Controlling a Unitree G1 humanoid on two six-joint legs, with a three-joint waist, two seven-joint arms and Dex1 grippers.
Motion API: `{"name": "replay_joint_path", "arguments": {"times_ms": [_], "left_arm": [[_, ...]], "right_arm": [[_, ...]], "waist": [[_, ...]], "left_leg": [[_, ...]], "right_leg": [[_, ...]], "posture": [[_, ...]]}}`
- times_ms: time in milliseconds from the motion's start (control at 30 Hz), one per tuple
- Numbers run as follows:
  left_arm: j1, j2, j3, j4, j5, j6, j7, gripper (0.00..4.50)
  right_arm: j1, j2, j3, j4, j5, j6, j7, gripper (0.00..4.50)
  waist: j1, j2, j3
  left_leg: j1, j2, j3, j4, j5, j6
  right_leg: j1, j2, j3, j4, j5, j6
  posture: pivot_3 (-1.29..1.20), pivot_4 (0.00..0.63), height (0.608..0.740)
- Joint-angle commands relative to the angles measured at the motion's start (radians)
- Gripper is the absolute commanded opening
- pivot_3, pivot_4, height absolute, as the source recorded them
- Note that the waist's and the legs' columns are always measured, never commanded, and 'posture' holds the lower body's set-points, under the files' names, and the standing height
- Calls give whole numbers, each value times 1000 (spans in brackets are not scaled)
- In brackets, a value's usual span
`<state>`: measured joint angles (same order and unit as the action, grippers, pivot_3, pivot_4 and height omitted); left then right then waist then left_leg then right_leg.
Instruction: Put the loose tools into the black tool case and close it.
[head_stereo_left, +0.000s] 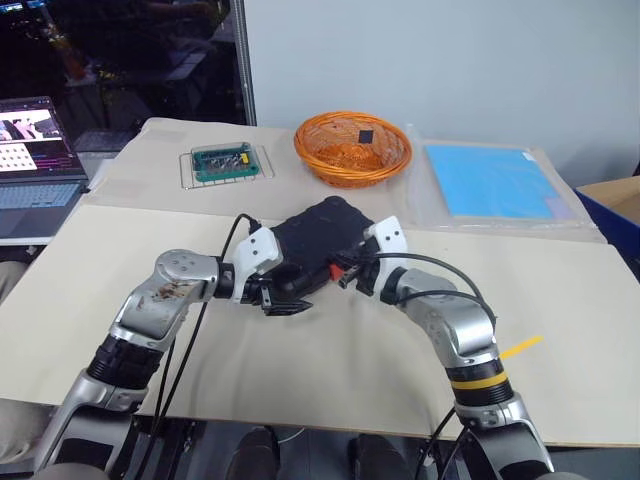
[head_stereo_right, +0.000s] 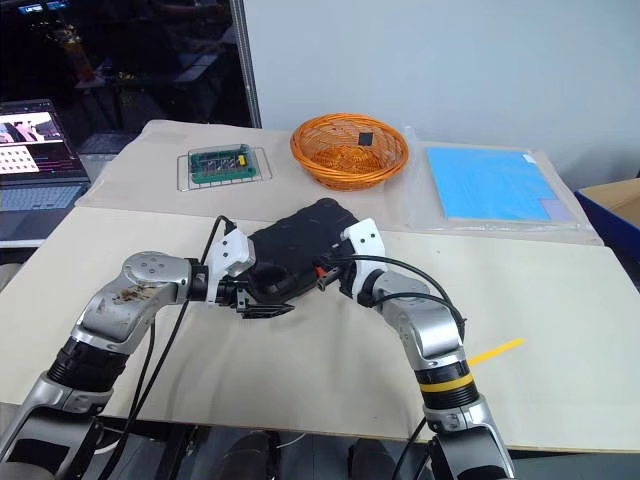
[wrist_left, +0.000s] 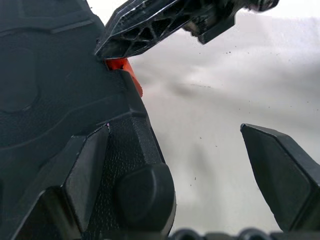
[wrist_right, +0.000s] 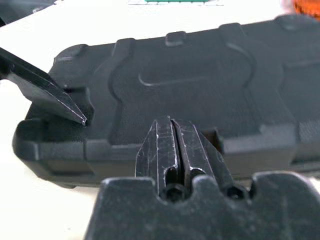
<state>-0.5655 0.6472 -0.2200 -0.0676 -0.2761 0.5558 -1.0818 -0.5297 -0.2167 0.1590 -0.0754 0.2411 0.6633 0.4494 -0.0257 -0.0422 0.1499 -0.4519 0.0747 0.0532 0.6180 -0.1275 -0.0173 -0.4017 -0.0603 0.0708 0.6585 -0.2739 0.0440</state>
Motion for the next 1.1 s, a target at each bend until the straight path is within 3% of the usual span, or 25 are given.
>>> {"name": "replay_joint_path", "arguments": {"times_ms": [33, 233, 933, 1100], "left_arm": [[17, 3, -26, 13, 19, 30, 4, 4500], [22, -4, -24, 39, 28, 12, 14, 4500], [33, -31, -24, 133, 63, -81, 11, 4500], [53, -48, 5, 131, 45, -138, 9, 4500]], "right_arm": [[24, -24, 58, 29, -46, 64, -4, 80], [54, 4, 41, 0, -50, 122, -62, 80], [113, -1, 104, 64, -91, 175, -84, 80], [110, 23, 35, 15, -60, 19, -71, 80]], "waist": [[0, 0, -1], [-4, -1, -3], [-15, 0, -28], [-13, 0, -29]], "left_leg": [[1, 0, 0, 0, 0, 0], [12, 2, 1, -2, -5, -7], [22, 4, 4, -11, -6, -9], [22, 6, 5, -12, -7, -10]], "right_leg": [[1, 0, 0, 0, 0, 0], [11, 0, 0, -2, -5, -8], [14, -2, -2, -10, -8, -8], [14, -2, -2, -12, -7, -10]], "posture": [[0, 150, 740], [0, 150, 740], [0, 150, 740], [0, 150, 740]]}}
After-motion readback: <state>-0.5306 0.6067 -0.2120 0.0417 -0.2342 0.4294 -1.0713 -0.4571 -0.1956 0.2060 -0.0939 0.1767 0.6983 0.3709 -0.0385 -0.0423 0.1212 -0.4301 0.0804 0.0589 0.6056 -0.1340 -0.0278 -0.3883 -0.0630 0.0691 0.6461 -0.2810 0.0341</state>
